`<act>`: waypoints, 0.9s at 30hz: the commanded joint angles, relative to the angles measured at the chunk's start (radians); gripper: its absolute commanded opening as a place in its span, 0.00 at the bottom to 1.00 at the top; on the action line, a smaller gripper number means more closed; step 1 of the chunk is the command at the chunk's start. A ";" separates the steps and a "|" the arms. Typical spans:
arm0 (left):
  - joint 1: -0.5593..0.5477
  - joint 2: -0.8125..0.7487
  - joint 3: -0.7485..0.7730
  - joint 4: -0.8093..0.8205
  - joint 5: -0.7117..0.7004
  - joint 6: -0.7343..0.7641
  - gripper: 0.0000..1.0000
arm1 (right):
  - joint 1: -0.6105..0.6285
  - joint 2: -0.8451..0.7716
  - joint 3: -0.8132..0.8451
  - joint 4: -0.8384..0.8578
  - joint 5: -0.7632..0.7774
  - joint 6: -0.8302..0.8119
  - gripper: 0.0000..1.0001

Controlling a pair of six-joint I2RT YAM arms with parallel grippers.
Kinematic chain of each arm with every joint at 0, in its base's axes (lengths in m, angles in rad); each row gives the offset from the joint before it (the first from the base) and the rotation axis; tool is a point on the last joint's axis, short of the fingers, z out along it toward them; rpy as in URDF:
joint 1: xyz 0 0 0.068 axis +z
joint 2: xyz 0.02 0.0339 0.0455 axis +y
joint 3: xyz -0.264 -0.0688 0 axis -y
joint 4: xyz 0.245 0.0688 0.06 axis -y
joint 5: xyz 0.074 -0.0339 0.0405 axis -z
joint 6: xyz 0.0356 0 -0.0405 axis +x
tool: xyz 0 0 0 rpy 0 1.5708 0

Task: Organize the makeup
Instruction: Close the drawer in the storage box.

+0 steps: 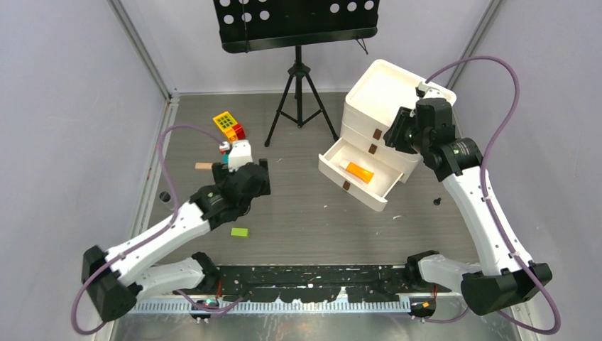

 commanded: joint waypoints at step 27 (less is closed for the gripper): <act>-0.198 0.571 0.165 0.820 0.334 0.306 0.94 | 0.004 0.271 0.309 -0.039 0.206 0.054 0.42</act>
